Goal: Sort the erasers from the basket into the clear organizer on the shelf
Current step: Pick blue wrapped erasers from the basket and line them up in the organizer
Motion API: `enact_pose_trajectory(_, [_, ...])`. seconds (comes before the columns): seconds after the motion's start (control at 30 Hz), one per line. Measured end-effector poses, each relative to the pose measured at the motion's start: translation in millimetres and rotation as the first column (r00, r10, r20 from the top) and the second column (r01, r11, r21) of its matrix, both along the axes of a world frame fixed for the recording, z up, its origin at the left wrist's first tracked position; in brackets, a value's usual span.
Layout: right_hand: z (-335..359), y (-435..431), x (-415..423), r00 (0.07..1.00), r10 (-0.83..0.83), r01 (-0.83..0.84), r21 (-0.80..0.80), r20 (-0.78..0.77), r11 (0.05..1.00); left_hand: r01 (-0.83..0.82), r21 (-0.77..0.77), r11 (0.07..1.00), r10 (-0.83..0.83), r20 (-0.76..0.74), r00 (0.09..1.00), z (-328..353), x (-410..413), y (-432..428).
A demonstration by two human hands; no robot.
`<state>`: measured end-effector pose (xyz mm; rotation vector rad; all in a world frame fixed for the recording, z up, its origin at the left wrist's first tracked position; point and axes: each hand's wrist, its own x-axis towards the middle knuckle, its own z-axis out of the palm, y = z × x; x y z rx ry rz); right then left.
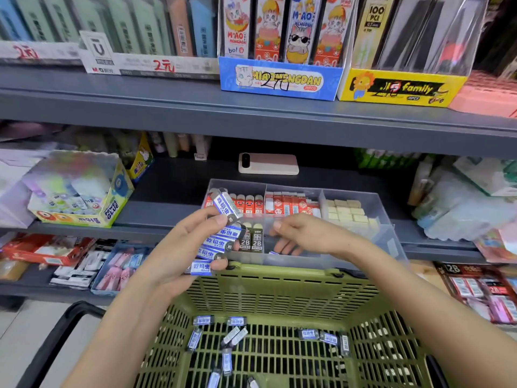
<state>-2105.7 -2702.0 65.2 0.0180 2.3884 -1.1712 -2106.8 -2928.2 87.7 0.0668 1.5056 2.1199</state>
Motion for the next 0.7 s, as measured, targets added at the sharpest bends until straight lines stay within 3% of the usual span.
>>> enact_pose_trajectory(0.23, [1.2, -11.3, 4.8, 0.999, 0.029, -0.028, 0.027, -0.025, 0.999, 0.019, -0.019, 1.000, -0.019, -0.013, 1.000, 5.7, 1.8, 4.3])
enact_pose_trajectory(0.3, [10.5, -11.0, 8.4, 0.988, -0.021, 0.026, 0.030, -0.150, 0.999, 0.046, -0.030, 0.998, -0.046, -0.004, 0.999, 5.9, 4.8, 6.3])
enact_pose_trajectory(0.37, [23.8, -14.7, 14.9, 0.956, -0.130, 0.092, -0.154, -0.261, 0.984, 0.083, -0.055, 0.995, -0.084, -0.014, 0.996, 7.0, 7.9, 8.8])
enact_pose_trajectory(0.43, [37.6, -22.5, 23.6, 0.946, -0.176, 0.071, -0.358, -0.271, 0.931, 0.105, -0.085, 0.991, -0.109, -0.039, 0.993, 8.3, 9.9, 12.2])
enact_pose_trajectory(0.57, [49.4, -37.4, 31.8, 0.931, -0.155, 0.001, -0.422, -0.332, 0.907, 0.153, -0.177, 0.972, -0.171, -0.091, 0.981, 11.0, 11.1, 16.0])
enact_pose_trajectory(0.7, [54.5, -32.1, 30.1, 0.963, -0.154, 0.024, -0.498, -0.222, 0.867, 0.185, -0.275, 0.943, -0.221, -0.107, 0.969, 15.2, 10.9, 17.4])
